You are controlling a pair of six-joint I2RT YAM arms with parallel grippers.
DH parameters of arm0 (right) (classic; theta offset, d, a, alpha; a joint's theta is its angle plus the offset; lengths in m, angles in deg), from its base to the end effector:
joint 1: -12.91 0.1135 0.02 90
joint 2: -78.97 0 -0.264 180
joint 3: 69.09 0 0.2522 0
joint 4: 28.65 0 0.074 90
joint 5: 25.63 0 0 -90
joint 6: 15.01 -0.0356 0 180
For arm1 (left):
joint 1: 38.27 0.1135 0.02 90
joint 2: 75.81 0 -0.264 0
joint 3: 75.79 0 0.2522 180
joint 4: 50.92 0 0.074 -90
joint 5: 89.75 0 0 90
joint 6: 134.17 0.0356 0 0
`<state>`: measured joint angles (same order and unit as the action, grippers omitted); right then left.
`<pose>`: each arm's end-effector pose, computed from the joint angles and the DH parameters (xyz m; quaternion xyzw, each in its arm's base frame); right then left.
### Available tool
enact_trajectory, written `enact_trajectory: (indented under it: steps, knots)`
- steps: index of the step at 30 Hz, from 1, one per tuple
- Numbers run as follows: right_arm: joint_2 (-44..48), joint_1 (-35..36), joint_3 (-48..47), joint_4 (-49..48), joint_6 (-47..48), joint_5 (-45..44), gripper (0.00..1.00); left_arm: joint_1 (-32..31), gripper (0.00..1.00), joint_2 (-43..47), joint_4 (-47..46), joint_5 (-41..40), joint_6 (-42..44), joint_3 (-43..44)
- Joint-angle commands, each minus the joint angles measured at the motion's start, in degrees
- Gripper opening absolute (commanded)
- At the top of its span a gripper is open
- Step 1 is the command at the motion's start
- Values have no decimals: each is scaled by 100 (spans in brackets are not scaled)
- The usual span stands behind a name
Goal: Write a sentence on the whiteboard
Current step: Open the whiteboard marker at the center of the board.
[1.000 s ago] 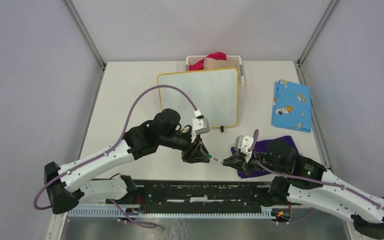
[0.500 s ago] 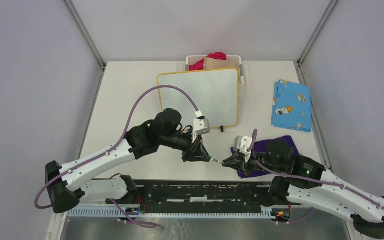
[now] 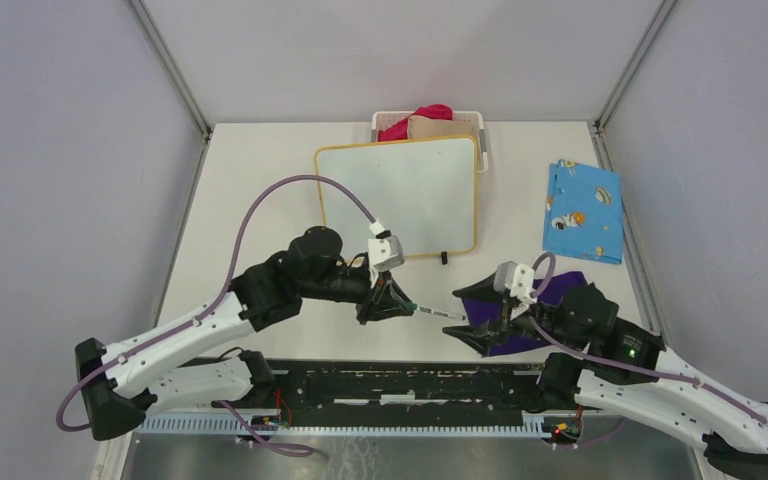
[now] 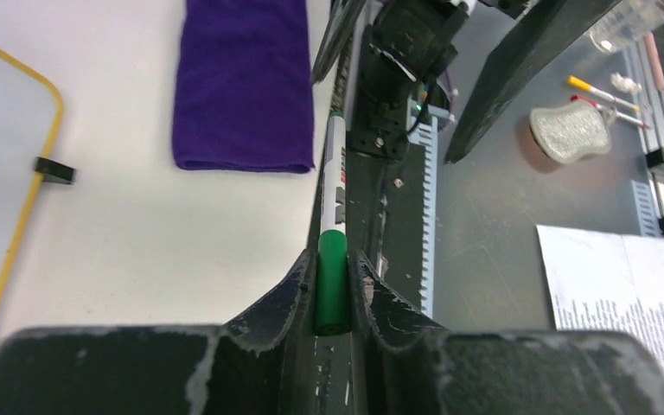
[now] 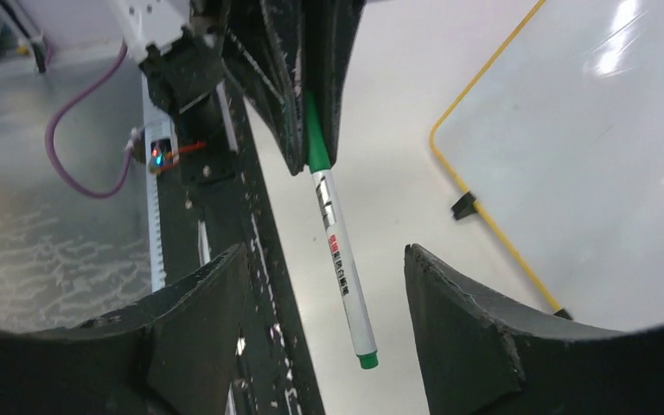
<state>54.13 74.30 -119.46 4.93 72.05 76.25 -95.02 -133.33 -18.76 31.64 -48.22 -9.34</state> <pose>0.0490 0.1051 0.3179 -0.4259 0.6222 0.4133 0.5105 0.1069 -0.1969 0.3342 0.4902 0.6543 -0.4629 0.3426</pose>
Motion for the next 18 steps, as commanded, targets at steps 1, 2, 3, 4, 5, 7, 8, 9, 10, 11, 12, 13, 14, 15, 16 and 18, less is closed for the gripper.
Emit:
enact_trajectory:
  steps: [1,2,3,4,5,7,8,9,10,11,12,13,14,15,16,18]
  knots:
    - [339,-4,21,-1048,-426,-705,72,-6,2,593,-872,-865,-548,-175]
    - [400,-4,13,-1112,-468,-874,73,-3,2,712,-1003,-1061,-646,-218]
    - [469,-4,5,-1173,-502,-957,74,-7,2,856,-1091,-1254,-732,-256]
    - [517,-4,4,-1216,-526,-1008,75,-3,2,997,-1180,-1463,-834,-293]
    - [530,-5,4,-1266,-546,-1005,76,-8,2,1136,-1280,-1637,-929,-327]
    - [493,-2,4,-1311,-580,-911,76,-7,2,1420,-1488,-1927,-1104,-396]
    - [459,-3,17,-1341,-621,-884,76,-6,2,1555,-1587,-2047,-1185,-425]
    - [425,-4,35,-1396,-651,-857,76,-11,2,1673,-1690,-2146,-1283,-452]
    - [395,-4,74,-1469,-707,-838,76,-9,2,1803,-1789,-2193,-1377,-485]
    - [368,-1,118,-1597,-764,-824,76,-10,2,1887,-1898,-2192,-1465,-509]
    - [351,-4,185,-1814,-865,-800,76,-11,2,1941,-2059,-2135,-1566,-548]
    - [328,-4,265,-2007,-971,-737,76,-11,2,1975,-2153,-2077,-1661,-563]
    - [299,-2,324,-2323,-1061,-662,76,-11,2,1988,-2231,-1990,-1785,-566]
    - [234,-10,360,-2579,-1187,-598,76,-11,2,1985,-2294,-1868,-1855,-559]
    - [168,-5,357,-2754,-1285,-519,77,-9,2,1963,-2326,-1732,-1888,-535]
    - [-42,-5,167,-2926,-1340,-327,78,-12,2,1895,-2254,-1468,-1870,-424]
